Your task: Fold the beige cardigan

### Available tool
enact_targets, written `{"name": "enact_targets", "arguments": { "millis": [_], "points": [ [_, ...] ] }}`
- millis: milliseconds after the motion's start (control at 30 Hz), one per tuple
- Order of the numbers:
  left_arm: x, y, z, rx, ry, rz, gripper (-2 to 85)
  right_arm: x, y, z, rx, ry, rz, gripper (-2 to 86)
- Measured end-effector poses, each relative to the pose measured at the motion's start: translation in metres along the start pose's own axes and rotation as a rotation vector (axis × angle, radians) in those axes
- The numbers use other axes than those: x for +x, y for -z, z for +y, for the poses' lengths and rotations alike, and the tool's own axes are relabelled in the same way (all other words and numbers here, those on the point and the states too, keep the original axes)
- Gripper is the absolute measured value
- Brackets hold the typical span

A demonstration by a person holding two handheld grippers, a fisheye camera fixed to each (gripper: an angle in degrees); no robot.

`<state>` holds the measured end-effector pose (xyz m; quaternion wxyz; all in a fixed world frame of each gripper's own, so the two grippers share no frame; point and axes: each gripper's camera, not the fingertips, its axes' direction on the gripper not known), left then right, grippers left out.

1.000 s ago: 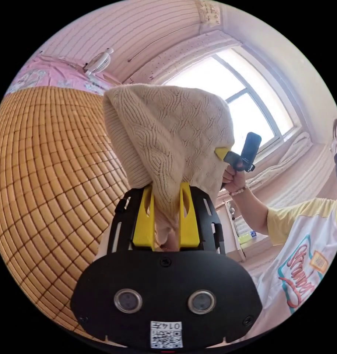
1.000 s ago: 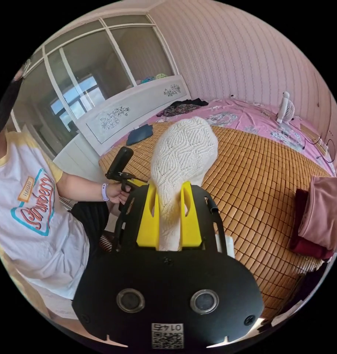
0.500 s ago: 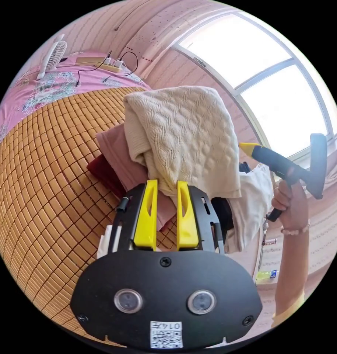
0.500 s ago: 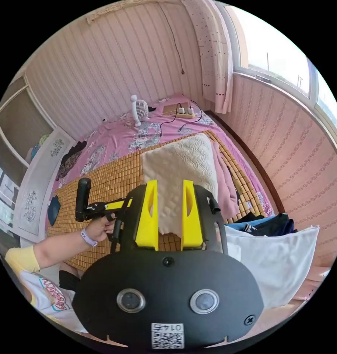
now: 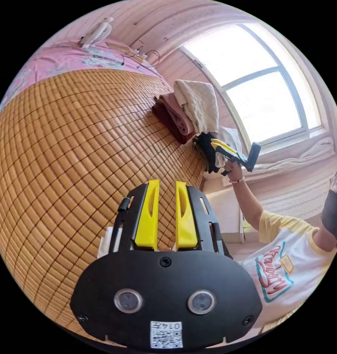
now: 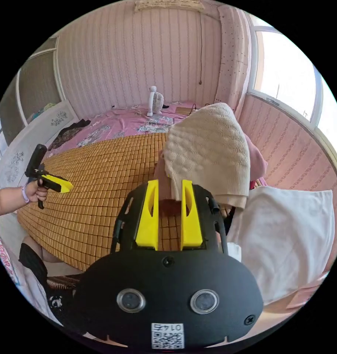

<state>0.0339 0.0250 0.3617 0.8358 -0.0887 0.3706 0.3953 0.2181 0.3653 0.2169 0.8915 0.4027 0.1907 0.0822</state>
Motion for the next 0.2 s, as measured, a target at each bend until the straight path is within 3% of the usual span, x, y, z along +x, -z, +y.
{"name": "enact_targets", "arguments": {
  "millis": [200],
  "points": [
    [-0.055, 0.157, 0.260, 0.286, 0.442, -0.279, 6.8, -0.146, -0.036, 0.089, -0.180, 0.205, -0.262, 8.3]
  ]
}}
